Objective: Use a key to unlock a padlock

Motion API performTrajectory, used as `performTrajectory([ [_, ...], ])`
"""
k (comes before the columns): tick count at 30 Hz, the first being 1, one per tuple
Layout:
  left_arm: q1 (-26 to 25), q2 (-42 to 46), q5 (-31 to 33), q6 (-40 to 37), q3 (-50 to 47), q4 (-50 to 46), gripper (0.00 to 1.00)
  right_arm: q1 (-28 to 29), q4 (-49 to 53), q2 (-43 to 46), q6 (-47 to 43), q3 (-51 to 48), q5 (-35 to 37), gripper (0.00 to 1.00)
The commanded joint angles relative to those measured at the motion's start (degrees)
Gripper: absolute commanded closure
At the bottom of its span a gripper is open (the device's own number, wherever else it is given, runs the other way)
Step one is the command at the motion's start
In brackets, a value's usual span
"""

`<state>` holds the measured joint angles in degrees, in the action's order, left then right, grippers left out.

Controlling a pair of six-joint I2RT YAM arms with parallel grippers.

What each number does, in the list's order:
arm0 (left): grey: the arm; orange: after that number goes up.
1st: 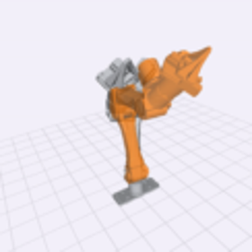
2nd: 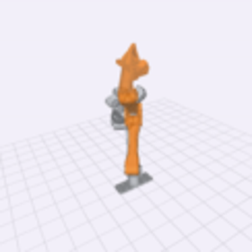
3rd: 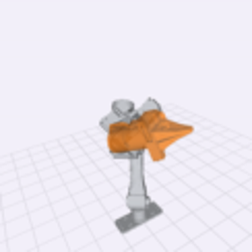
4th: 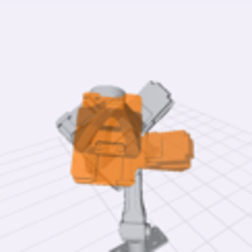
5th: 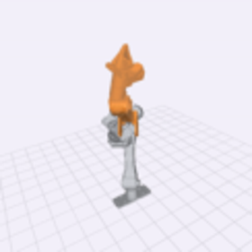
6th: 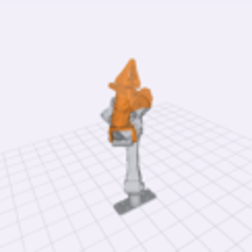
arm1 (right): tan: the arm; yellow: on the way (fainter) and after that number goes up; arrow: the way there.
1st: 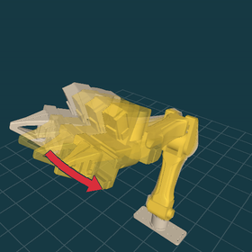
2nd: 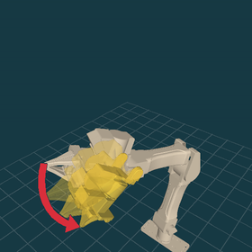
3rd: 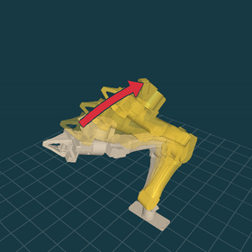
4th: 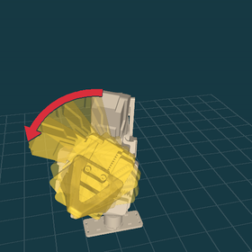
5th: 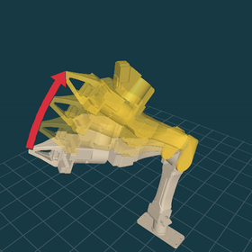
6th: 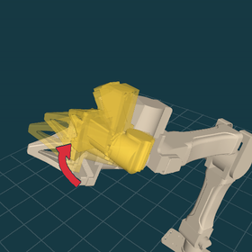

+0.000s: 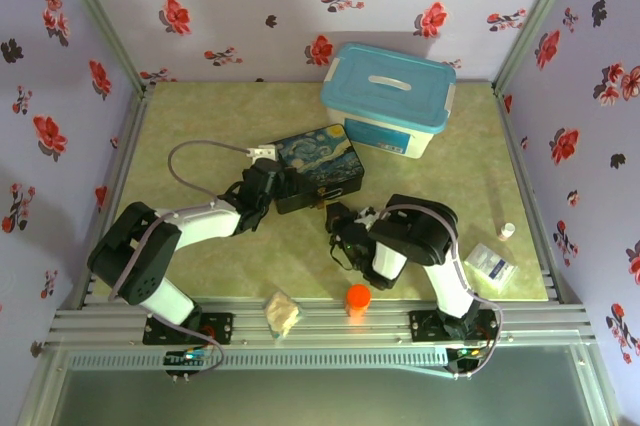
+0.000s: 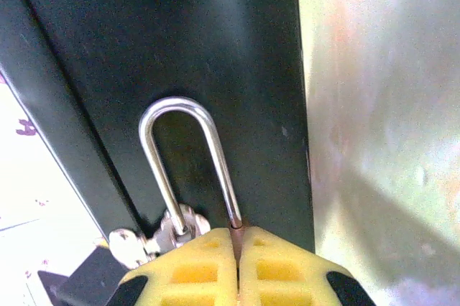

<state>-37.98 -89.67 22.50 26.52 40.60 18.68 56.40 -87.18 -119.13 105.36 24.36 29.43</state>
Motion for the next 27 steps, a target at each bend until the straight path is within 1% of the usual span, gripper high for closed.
performTrajectory([
  [1,0.1,-2.4,2.2,-3.2,-3.6,-11.6,0.21,-1.7,7.7,-1.4,-3.0,-2.6,3.6,1.0],
  [4,0.1,-2.4,2.2,-3.6,-3.3,-11.6,0.21,-2.3,7.7,-2.2,-3.8,-2.7,3.0,1.0],
  [7,0.1,-2.2,2.2,-4.0,-2.9,-12.0,0.21,-3.3,7.7,-1.0,-7.5,-3.7,1.6,1.0],
  [9,0.1,-1.9,2.1,-4.2,-2.6,-12.3,0.21,-4.8,7.9,0.5,-11.3,-4.8,-1.7,1.0],
  [12,0.1,-1.1,1.4,-4.4,-2.0,-12.9,0.21,-6.8,12.7,2.8,-13.8,-6.8,-7.6,1.0],
  [14,0.1,-0.7,1.4,-4.6,-0.9,-14.5,0.21,-7.2,14.0,3.3,-15.5,-8.5,-9.6,1.0],
  [16,0.1,-0.6,1.3,-4.5,-0.1,-15.8,0.2,-7.6,14.1,3.0,-16.2,-10.7,-9.9,1.0],
  [19,0.1,0.2,1.2,-4.2,0.2,-15.9,0.18,-8.9,13.9,2.8,-17.7,-12.6,-15.2,1.0],
  [24,0.1,2.0,0.5,-4.9,2.5,-17.7,0.15,-12.1,20.7,4.8,-22.9,-12.4,-24.0,1.0],
  [27,0.1,2.8,0.4,-5.3,4.2,-18.9,0.12,-13.6,26.4,7.5,-26.1,-12.0,-26.9,1.0],
])
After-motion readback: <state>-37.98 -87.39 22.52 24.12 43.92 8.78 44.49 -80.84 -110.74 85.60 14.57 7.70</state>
